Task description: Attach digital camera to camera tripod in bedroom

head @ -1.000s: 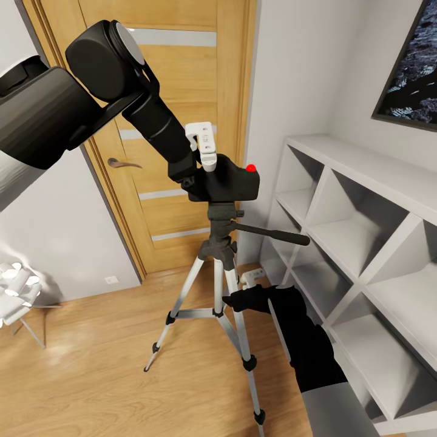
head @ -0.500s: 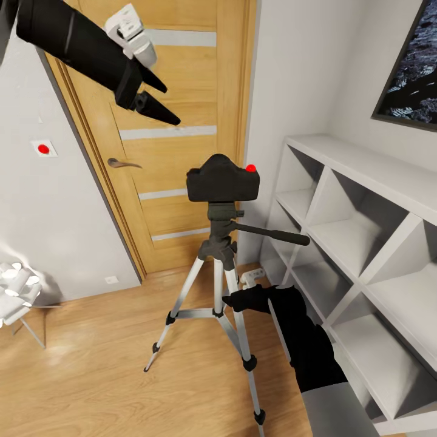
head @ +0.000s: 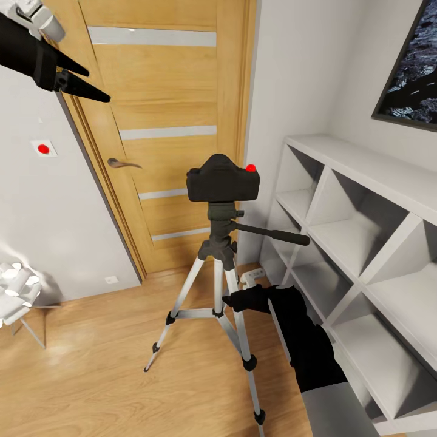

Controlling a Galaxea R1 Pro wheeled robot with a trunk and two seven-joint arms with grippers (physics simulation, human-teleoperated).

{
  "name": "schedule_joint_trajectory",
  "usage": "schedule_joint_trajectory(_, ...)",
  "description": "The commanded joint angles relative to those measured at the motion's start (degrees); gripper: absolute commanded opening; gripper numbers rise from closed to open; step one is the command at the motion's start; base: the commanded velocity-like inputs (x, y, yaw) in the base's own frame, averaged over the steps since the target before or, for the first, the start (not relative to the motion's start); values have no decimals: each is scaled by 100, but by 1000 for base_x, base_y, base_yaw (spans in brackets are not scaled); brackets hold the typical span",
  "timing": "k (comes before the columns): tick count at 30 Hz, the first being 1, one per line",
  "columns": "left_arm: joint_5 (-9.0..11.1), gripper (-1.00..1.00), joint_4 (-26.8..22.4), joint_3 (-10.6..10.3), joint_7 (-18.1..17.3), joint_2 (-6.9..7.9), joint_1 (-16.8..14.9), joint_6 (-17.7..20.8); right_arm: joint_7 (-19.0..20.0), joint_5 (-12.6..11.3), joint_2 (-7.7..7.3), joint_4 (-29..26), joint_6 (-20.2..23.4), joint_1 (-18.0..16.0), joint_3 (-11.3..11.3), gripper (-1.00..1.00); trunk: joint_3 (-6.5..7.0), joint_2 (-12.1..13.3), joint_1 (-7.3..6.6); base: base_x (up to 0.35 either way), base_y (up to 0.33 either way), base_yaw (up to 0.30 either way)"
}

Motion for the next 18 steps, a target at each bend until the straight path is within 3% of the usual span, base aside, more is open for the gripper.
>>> schedule_joint_trajectory(1, -72, 100, 67, -10, 36, 53, 36, 63, 46, 520, 3, 402, -82, -5, -14, -100, -11, -9, 4, 0, 0, 0)
schedule_joint_trajectory(3, -151, 100, 207, -8, 224, 128, 222, 63, 46, 520, 3, 402, -82, -5, -12, -100, -11, -9, 4, 0, 0, 0)
schedule_joint_trajectory(8, -387, 100, 557, -4, 975, 219, 1326, 23, 46, 519, 3, 402, -82, -5, -13, -100, -11, -9, 4, 0, 0, 0)
schedule_joint_trajectory(9, -445, 100, 666, -1, 1333, 213, 1738, 9, 46, 520, 3, 402, -82, -5, -13, -100, -11, -9, 4, 0, 0, 0)
schedule_joint_trajectory(12, -481, 100, 907, 1, 1966, 175, 2304, -7, 46, 520, 3, 402, -82, -5, -13, -100, -11, -9, 4, 0, 0, 0)
schedule_joint_trajectory(13, -474, 100, 1141, 5, 2392, 129, 2635, -13, 46, 520, 3, 402, -82, -5, -14, -100, -11, -9, 4, 0, 0, 0)
schedule_joint_trajectory(16, -414, 100, 1644, 9, 2924, -13, 3075, -23, 46, 520, 3, 402, -82, -5, -14, -100, -11, -9, 4, 0, 0, 0)
schedule_joint_trajectory(18, -281, 100, 2354, 10, 3247, -293, 3463, -29, 46, 520, 3, 402, -82, -5, -14, -100, -11, -9, 4, 0, 0, 0)
